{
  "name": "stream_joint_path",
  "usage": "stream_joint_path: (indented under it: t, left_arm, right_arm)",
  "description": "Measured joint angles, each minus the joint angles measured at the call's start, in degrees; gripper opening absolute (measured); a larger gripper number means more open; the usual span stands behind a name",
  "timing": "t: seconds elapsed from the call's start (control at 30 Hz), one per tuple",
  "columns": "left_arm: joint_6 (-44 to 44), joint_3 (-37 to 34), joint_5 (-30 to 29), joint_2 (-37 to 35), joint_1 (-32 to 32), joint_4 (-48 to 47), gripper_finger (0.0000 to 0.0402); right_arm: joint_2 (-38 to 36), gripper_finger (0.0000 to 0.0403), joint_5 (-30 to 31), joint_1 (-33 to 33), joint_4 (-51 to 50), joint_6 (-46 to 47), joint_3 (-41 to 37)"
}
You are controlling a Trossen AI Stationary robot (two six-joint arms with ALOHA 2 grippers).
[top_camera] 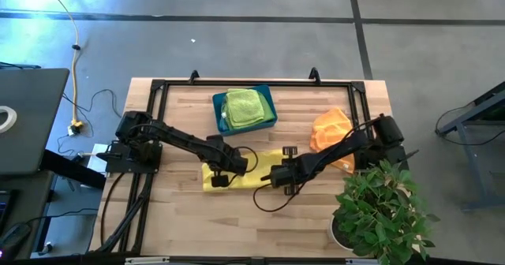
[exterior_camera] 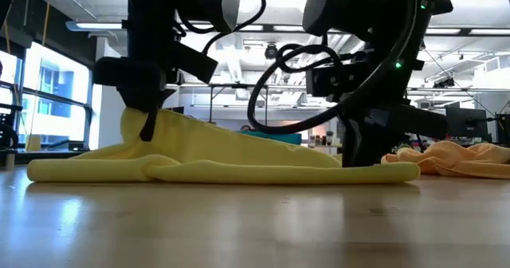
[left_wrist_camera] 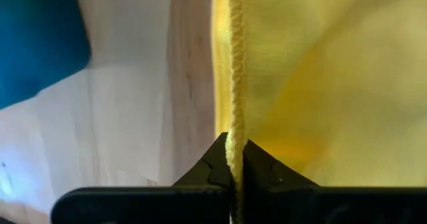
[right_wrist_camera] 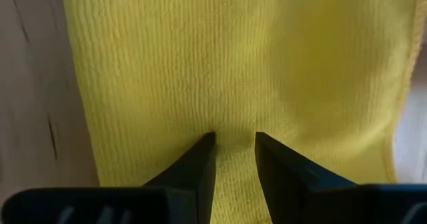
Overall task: Fold microfiber towels
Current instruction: Fold the yellow microfiber cloth
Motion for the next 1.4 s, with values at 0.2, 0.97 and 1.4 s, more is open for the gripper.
stream_joint_path:
  t: [0.2,0.97,1.4]
  left_arm:
    - [0.02,0.00,0.24,0.00,-0.31,-0.22,0.0029]
    - [-2.16,0.04,3.41,0.00,-4.03,-11.45,0.0116]
    - [-0.03,0.04,6.62,0.00,-5.84,0.59,0.0120]
  right_arm:
    - [0.73,0.0099,-0.32,0.02,0.27,0.42,0.20]
    - [0.82,0.0099,-0.59,-0.02,0.26,0.29,0.07]
    - [0.88,0.0099,-0.31,0.00,-0.81,0.40,0.05]
